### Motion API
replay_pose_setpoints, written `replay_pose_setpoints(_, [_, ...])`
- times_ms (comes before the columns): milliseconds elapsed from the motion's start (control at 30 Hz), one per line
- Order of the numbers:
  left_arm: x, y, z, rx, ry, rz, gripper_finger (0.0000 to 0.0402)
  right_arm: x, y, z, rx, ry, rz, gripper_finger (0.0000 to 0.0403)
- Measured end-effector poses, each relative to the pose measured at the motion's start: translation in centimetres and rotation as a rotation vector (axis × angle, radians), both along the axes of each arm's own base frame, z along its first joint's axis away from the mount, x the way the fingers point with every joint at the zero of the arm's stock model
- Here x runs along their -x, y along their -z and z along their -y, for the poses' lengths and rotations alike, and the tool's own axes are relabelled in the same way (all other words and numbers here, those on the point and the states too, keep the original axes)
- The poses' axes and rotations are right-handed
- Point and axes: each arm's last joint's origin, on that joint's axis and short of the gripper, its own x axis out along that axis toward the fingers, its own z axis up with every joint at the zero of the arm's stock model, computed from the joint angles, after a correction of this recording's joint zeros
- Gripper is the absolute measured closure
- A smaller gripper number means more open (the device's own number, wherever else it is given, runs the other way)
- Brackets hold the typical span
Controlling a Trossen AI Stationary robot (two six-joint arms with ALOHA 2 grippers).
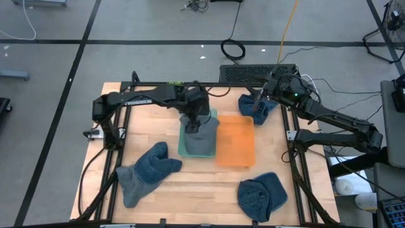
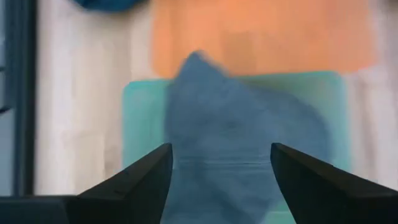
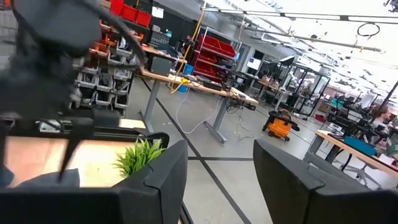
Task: Pick & Place hat
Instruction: Put the top gray cap into the green bin
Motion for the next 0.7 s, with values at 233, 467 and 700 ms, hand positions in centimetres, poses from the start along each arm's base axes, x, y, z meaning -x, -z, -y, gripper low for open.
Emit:
replay_pose_setpoints(233, [0.0,0.5,2.6,-0.057,0.124,-0.012,0.0132,0.0,0.3,0.0,-0.006,0.001,-0.031,0.0229])
replay_pose_setpoints(467, [0.0,4.5,2.0,-0.071,0.050,-0.045,0.0173,0.0,0.4,0.0,-0.005,0.001,-0.040,0.0229])
replay_pose_setpoints(700, [-0.3,6.7,0.6,-0.124,-0.066,0.024,0.0205,0.0,0.4,0.0,-0.016,0.000,-0.036,0.0229])
